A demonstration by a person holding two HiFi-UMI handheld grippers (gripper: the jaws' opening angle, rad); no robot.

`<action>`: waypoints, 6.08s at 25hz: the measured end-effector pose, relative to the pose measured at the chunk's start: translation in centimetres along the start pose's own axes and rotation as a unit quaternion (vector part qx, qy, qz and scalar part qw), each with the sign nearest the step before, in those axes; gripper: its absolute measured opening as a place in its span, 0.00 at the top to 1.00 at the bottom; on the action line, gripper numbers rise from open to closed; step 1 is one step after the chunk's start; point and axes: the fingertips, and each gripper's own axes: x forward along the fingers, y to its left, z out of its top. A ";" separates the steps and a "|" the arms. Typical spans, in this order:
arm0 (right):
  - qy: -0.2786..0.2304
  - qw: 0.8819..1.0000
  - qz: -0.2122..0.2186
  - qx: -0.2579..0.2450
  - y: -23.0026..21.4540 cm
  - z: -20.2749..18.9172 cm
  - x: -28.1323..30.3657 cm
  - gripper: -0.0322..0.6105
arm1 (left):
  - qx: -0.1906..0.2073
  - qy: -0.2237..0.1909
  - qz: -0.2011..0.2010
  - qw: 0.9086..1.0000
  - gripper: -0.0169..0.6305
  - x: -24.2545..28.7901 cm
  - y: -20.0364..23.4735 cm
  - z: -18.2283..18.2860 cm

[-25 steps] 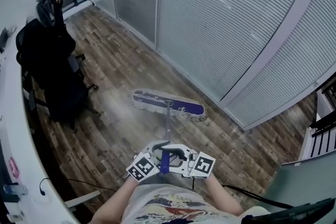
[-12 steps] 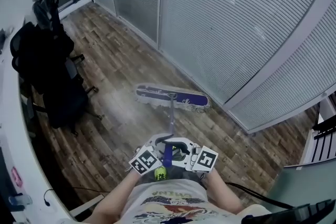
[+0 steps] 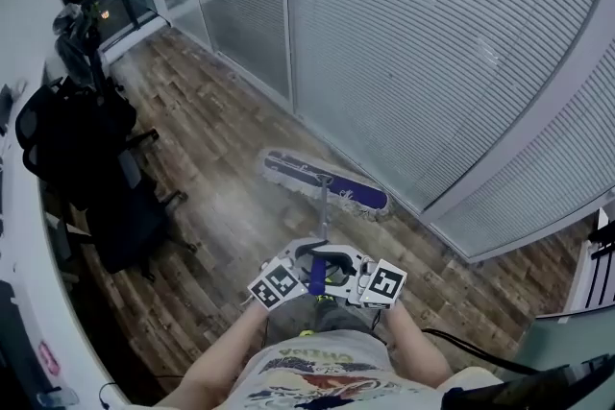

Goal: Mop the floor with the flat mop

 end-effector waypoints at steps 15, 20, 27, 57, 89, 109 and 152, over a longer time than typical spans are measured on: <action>0.023 0.999 0.000 0.033 -2.1 -0.7 -0.7 0.55 | -0.016 0.011 0.019 1.000 0.62 1.5 1.7 -0.2; 0.024 0.999 -0.002 0.030 5.4 -1.9 0.6 0.55 | -0.013 0.008 0.024 1.000 0.62 -2.4 -4.1 -3.2; 0.036 0.999 0.020 0.035 18.2 -4.3 2.2 0.55 | -0.048 0.012 0.051 0.997 0.62 -9.2 -14.6 -7.1; 0.050 0.997 0.061 -0.001 53.6 -8.8 -17.2 0.55 | 0.071 0.021 0.011 0.997 0.64 -7.2 -55.5 -8.1; 0.026 0.998 0.056 0.031 16.9 -4.2 -0.1 0.53 | 0.044 0.009 0.005 0.999 0.65 -6.0 -15.2 -5.1; 0.022 0.997 0.059 0.049 -11.3 -0.2 -2.9 0.53 | 0.015 0.001 0.029 0.999 0.65 7.6 9.0 2.3; -0.004 0.997 -0.049 0.064 57.6 -7.9 -18.5 0.53 | 0.050 0.013 -0.059 0.997 0.63 -8.4 -61.1 -7.6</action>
